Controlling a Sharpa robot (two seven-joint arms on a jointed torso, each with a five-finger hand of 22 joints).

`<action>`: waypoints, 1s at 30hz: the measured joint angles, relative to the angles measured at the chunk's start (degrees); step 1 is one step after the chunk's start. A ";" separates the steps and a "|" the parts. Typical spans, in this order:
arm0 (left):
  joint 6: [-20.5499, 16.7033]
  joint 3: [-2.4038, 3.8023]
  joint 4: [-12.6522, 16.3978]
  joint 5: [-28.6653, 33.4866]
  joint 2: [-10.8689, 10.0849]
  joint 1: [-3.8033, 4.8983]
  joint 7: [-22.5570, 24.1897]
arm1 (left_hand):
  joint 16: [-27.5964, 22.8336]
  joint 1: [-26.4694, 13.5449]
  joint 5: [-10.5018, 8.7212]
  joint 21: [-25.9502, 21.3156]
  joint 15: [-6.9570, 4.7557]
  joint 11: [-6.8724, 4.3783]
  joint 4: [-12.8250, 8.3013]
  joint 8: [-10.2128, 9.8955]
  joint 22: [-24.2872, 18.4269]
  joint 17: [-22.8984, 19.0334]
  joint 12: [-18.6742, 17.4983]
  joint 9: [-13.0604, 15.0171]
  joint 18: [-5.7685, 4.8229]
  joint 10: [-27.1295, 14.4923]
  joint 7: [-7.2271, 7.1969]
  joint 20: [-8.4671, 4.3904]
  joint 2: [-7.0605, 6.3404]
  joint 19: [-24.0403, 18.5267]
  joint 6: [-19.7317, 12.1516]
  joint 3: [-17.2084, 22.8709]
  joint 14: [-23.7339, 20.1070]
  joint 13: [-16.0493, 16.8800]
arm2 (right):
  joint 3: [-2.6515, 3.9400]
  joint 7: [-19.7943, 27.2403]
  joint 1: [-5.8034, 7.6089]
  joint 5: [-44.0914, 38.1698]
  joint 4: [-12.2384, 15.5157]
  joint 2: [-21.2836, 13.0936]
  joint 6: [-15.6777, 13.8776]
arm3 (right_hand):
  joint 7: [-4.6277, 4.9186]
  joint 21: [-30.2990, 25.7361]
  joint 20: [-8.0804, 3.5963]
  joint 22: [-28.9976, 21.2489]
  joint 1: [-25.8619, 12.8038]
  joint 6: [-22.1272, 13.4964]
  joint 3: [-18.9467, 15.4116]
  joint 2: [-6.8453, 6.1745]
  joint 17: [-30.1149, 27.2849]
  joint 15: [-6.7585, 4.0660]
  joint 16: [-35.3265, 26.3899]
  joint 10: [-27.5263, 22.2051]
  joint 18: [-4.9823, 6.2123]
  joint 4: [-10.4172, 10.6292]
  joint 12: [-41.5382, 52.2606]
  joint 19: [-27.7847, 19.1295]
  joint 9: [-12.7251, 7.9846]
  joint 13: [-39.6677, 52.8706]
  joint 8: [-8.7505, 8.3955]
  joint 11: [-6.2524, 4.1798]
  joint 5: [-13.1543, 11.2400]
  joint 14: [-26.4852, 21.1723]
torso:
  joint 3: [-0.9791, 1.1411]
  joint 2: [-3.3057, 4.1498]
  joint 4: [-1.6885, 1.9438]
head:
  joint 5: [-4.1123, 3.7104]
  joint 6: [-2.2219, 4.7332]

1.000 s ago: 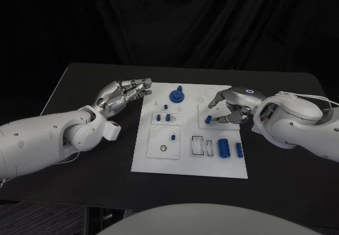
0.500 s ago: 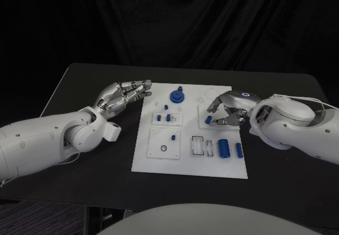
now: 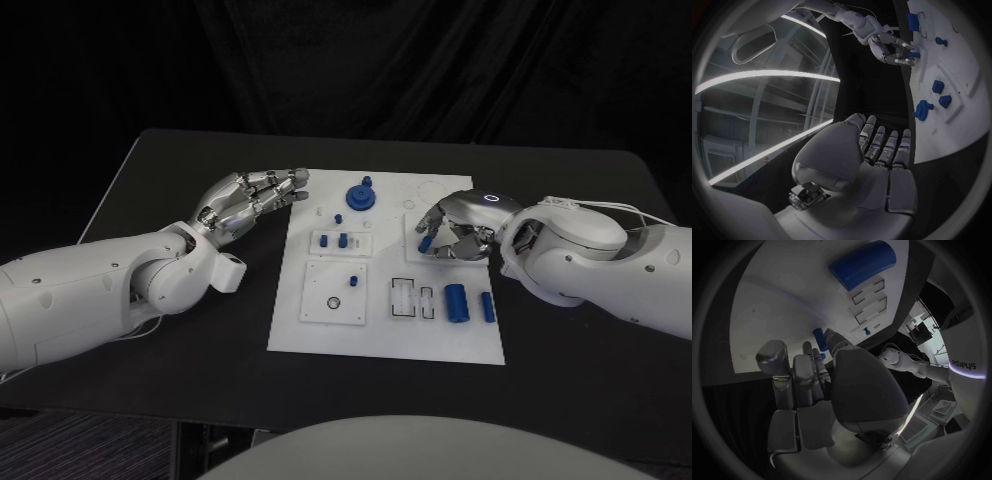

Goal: Assemble the parts on the task board

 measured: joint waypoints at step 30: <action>0.80 0.01 -0.42 0.00 0.26 -0.53 0.00 | 0.00 -0.47 0.00 0.00 0.00 0.20 -0.01 0.00 -0.29 -0.01 -0.03 -0.02 0.04 0.20 0.00 0.00 0.02 0.00 0.00 0.32 0.00 -0.01 | -0.03 1.56 -1.06 -0.08 -1.09 1.08 -2.32 | -2.20 2.36 -1.32 -0.02 2.15 10.77 6.64 1.34 1.40 -1.41 0.40 6.73 -0.92 -3.97 -2.45 0.92 4.72 0.65 6.29 -1.82 2.57 1.08 | -0.01 0.15 0.00 | 0.12 0.00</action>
